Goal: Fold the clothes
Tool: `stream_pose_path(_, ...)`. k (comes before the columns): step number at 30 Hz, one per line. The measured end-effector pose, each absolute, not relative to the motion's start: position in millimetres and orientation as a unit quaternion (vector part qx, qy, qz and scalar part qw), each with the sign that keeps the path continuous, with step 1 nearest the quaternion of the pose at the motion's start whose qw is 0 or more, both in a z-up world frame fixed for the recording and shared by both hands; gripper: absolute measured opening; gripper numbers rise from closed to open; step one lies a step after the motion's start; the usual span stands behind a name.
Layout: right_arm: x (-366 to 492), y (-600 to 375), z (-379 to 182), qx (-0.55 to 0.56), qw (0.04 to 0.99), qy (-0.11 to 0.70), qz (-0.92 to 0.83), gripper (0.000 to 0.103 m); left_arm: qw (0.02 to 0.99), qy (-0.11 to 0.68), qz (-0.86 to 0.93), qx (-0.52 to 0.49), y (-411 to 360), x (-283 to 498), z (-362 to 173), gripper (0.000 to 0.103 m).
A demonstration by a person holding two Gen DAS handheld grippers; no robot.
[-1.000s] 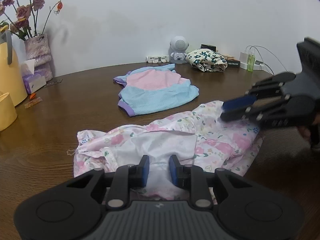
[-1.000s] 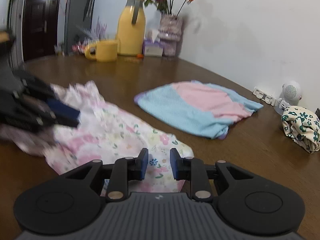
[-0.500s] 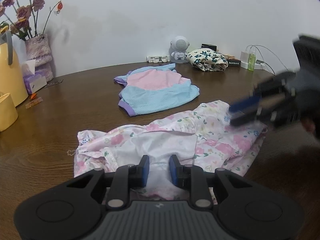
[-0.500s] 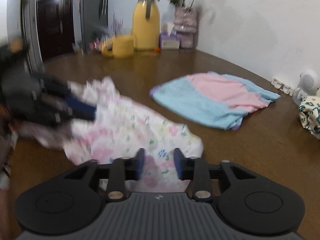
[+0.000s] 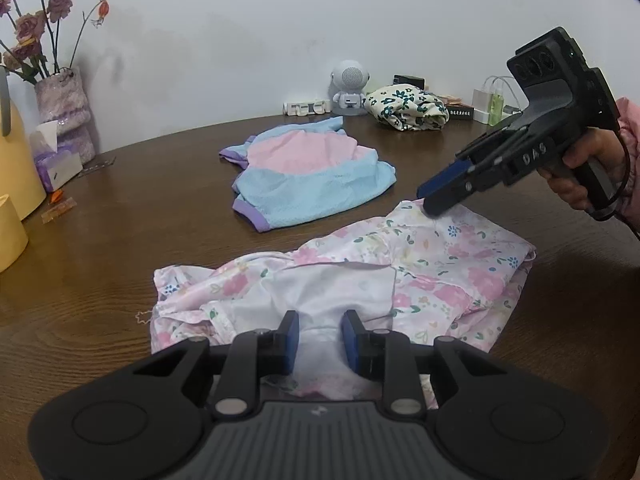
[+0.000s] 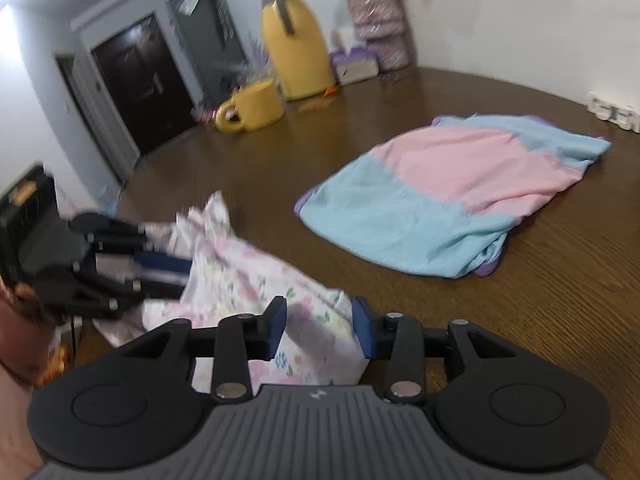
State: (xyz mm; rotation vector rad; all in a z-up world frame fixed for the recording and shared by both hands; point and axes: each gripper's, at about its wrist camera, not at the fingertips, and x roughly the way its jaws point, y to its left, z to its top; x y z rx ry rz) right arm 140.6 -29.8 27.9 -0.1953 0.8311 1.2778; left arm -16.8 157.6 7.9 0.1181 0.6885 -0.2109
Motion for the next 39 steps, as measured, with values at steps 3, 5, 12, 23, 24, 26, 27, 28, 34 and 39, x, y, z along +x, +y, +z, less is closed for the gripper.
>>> stream_pose_path(3,135.9,-29.5,24.4,-0.108,0.704,0.39,0.583,0.019,0.932,0.342,-0.104,0.067,157.2,-18.0,9.5,0.024)
stream_pose_path(5,130.3,-34.6,24.2,-0.104,0.697,0.399,0.586,0.017,0.93,0.346,-0.104,0.072,159.0,-18.9,10.5,0.024)
stream_pose_path(12,84.8,-53.5,32.7,-0.14,0.66,0.393,0.624,0.024,0.924,0.356,-0.085,0.108,154.7,-25.4,23.8,0.03)
stream_pose_path(23,112.9,-43.4,49.4,-0.216,0.55,0.345,0.729,0.054,0.925,0.359,-0.073,0.097,138.8,-15.9,32.8,0.036)
stream_pose_path(24,118.6,-35.9,46.2,-0.213,0.527,0.352,0.744,0.054,0.924,0.366,-0.069,0.089,141.5,-14.0,29.3,0.037)
stream_pose_path(26,123.5,-25.7,42.0,-0.218,0.498,0.352,0.762,0.054,0.921,0.376,-0.066,0.077,145.1,-10.7,23.1,0.037)
stream_pose_path(27,126.2,-21.3,40.3,-0.218,0.48,0.357,0.771,0.053,0.919,0.381,-0.065,0.073,146.6,-9.2,20.1,0.037)
stream_pose_path(28,128.8,-17.0,38.6,-0.219,0.463,0.362,0.779,0.053,0.918,0.384,-0.064,0.07,147.4,-8.1,17.8,0.037)
stream_pose_path(34,126.3,-7.6,33.7,-0.257,0.354,0.385,0.813,0.052,0.917,0.389,-0.053,0.063,146.3,-7.3,14.7,0.038)
stream_pose_path(39,126.5,-11.6,37.8,-0.286,0.322,0.389,0.815,0.045,0.917,0.39,-0.046,0.069,141.8,-7.2,14.3,0.038)
